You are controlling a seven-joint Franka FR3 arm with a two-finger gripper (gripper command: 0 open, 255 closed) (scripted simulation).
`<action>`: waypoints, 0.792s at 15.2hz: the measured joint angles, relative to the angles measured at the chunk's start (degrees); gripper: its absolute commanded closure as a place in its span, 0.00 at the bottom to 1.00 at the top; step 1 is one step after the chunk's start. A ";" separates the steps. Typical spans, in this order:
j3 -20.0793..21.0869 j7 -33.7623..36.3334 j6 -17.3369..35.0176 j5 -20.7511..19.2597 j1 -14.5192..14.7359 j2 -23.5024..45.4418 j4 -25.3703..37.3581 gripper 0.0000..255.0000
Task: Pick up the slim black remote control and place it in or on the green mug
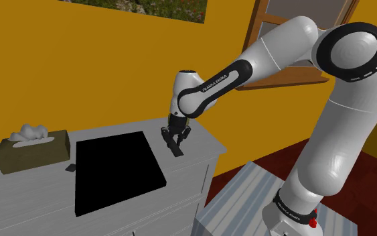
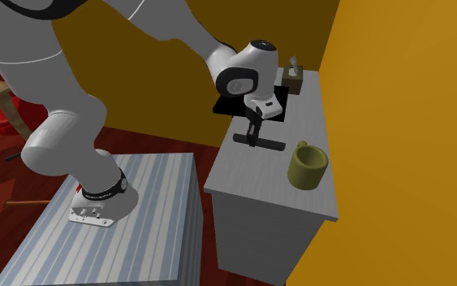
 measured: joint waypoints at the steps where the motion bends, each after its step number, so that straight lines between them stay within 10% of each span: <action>1: 0.01 0.03 0.05 -0.02 0.01 0.02 0.01 1.00; 12: 0.16 -0.27 -2.85 0.60 0.06 -2.08 0.80 1.00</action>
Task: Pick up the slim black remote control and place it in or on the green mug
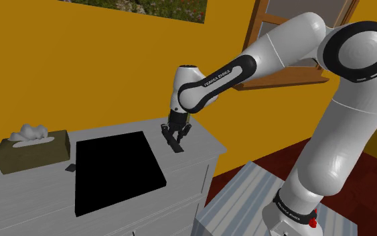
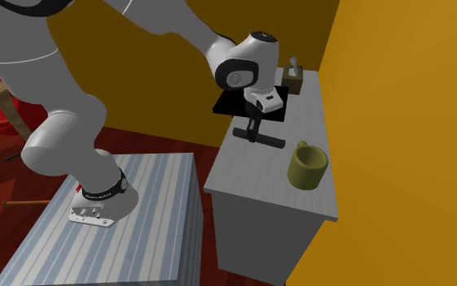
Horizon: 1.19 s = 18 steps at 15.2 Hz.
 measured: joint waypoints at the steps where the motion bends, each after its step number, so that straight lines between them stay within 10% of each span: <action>1: 0.03 0.06 -0.71 0.07 0.03 -0.42 0.30 1.00; 18: -0.29 -0.04 -13.82 1.06 -0.17 -7.11 6.84 1.00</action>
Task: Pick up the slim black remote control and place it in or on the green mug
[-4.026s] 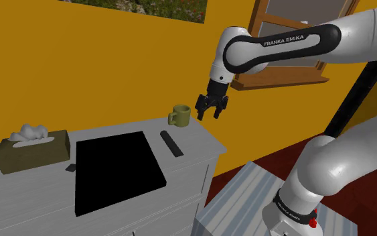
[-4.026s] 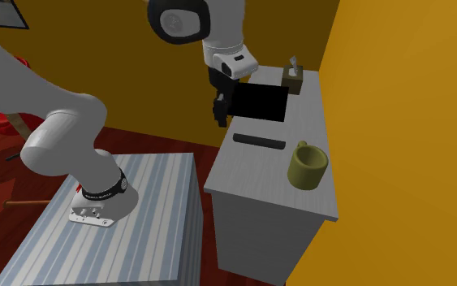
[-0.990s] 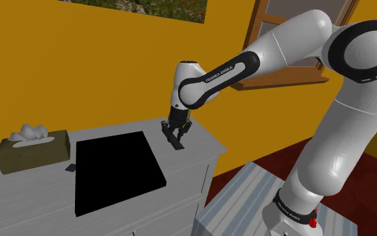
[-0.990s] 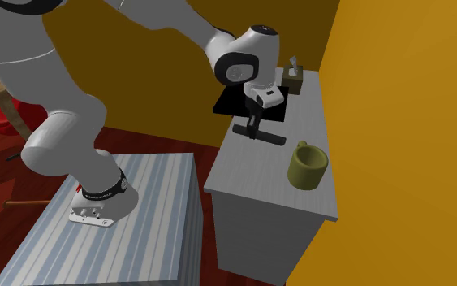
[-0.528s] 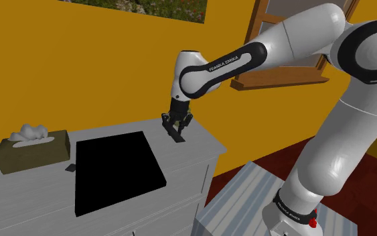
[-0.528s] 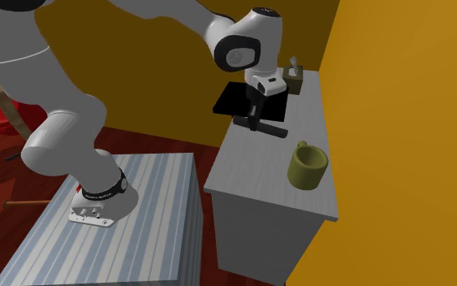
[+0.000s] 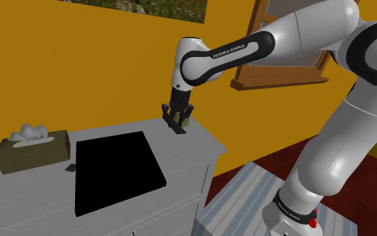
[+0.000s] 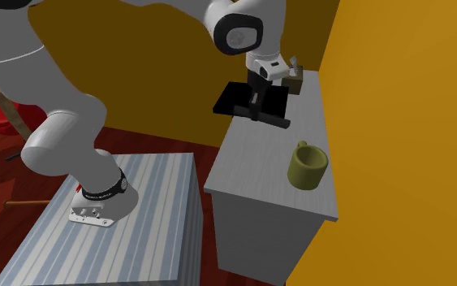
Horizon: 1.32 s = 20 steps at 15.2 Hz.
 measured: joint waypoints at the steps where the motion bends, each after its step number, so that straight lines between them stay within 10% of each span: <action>1: -0.08 -0.09 -0.83 0.05 -0.05 -0.41 0.43 1.00; 20: -5.73 -9.10 -10.24 -1.79 -5.08 7.19 16.54 1.00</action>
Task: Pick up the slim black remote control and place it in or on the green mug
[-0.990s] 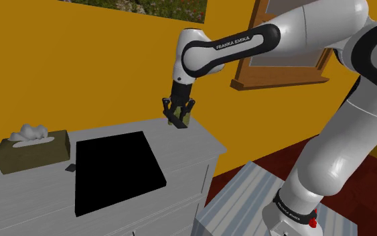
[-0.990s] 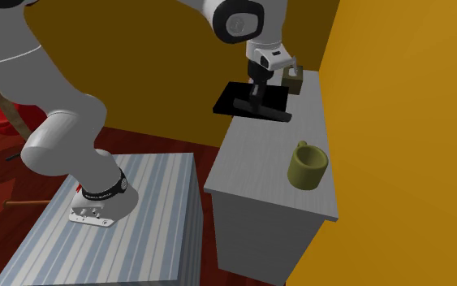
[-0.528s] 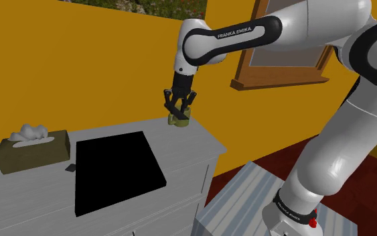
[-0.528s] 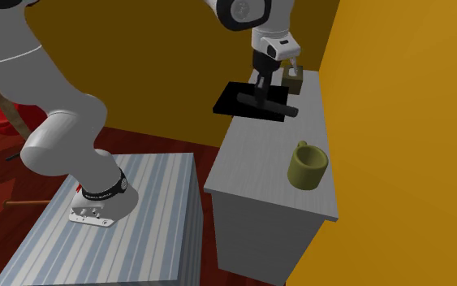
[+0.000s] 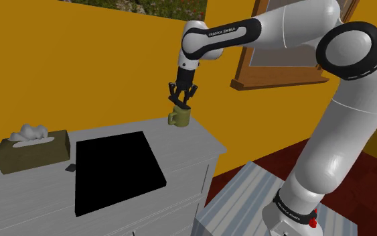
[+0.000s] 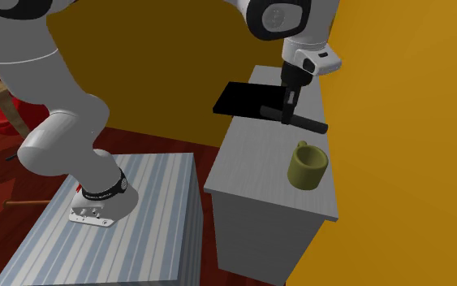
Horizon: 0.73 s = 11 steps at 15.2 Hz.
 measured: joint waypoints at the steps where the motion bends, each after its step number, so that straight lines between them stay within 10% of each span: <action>1: -0.55 -1.08 0.07 -0.11 -0.57 1.12 0.95 1.00; 11: -2.71 -5.73 1.64 -0.60 -3.01 8.69 6.52 1.00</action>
